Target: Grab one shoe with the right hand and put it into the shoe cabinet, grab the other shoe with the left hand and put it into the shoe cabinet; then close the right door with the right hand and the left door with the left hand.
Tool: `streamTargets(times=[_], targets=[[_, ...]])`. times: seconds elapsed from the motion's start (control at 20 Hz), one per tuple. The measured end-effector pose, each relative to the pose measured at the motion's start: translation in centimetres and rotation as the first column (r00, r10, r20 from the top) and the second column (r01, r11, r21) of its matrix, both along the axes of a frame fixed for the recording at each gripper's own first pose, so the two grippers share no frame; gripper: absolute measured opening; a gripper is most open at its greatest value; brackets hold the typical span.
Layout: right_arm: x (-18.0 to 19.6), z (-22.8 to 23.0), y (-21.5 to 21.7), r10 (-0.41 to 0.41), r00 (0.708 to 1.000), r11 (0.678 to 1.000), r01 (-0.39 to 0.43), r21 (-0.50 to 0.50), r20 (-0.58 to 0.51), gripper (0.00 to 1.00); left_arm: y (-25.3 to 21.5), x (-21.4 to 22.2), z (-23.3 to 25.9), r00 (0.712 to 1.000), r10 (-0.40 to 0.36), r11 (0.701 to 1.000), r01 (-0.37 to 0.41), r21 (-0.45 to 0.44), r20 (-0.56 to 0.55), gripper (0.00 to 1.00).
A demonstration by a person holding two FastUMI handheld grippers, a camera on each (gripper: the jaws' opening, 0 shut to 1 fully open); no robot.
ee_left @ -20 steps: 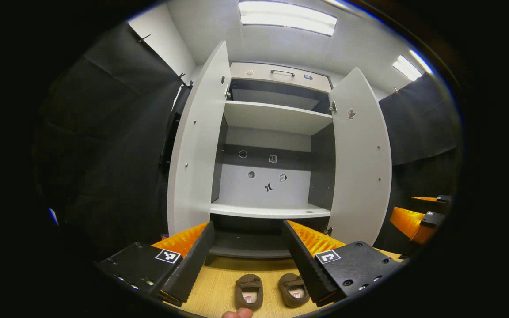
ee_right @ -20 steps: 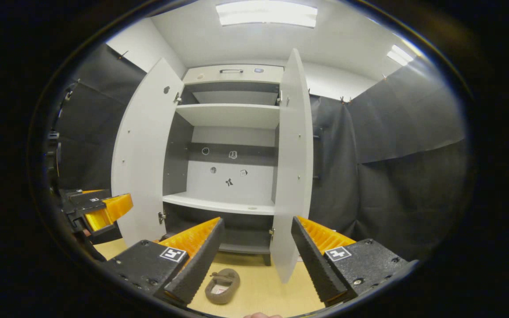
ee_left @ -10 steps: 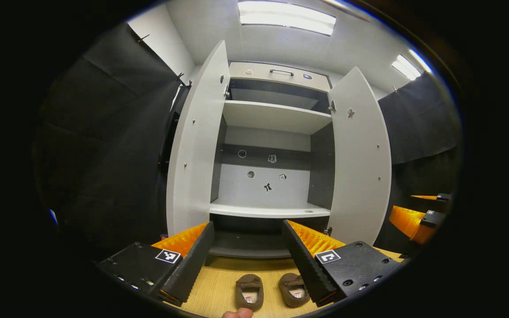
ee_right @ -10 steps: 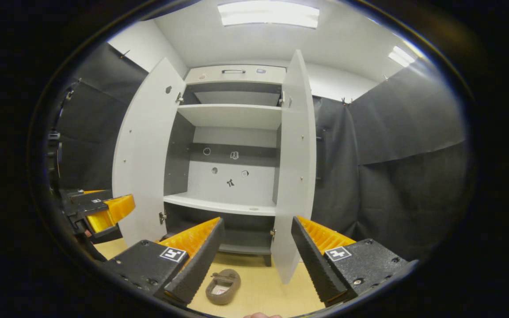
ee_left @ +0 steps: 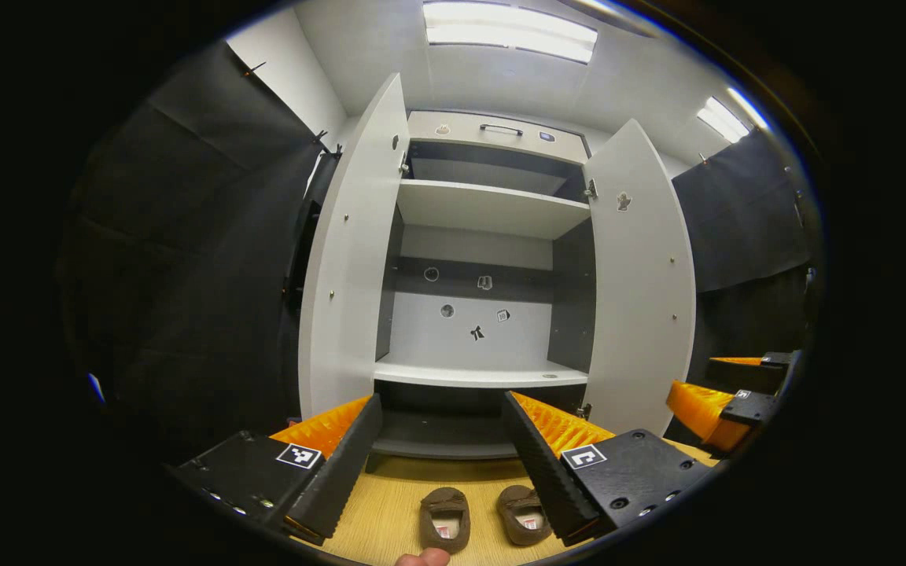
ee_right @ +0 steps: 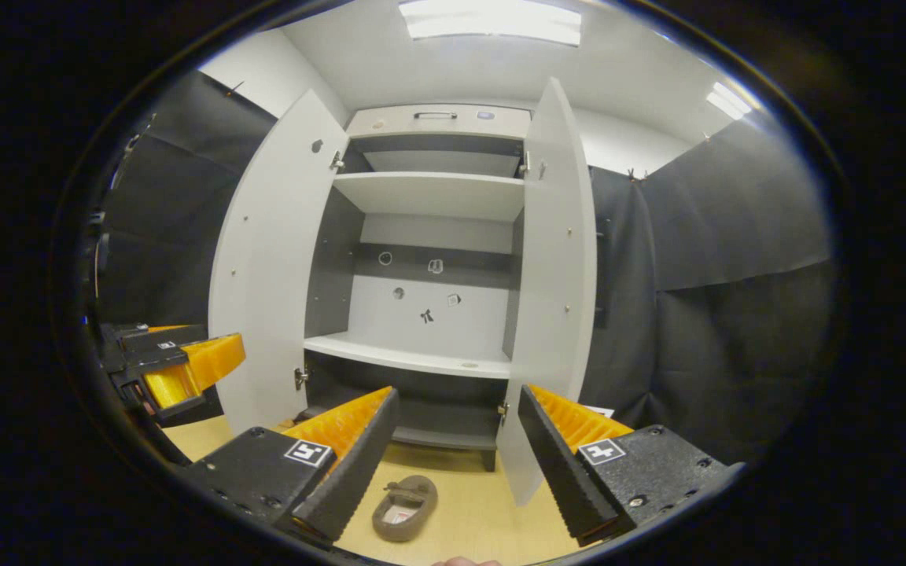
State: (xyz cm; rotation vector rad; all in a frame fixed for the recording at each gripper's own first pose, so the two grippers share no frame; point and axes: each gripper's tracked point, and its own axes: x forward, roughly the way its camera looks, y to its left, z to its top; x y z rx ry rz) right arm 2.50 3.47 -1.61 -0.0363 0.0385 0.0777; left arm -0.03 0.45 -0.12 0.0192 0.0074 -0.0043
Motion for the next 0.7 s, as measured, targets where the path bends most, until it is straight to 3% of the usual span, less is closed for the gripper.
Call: streamTargets(times=[0.4,0.7], targets=[[3.5,-7.3,5.4,0.107,0.983,0.994,-0.109,-0.006,-0.149,0.99,0.7,-0.5,0.7,1.0,0.02,1.0,-0.02,0.007,0.018,0.95],[5.2,-18.7,8.0,0.128,0.915,0.99,-0.139,0.001,-0.383,0.99,0.8,-0.4,0.1,1.0,0.013,1.0,-0.013,0.004,0.005,0.95]])
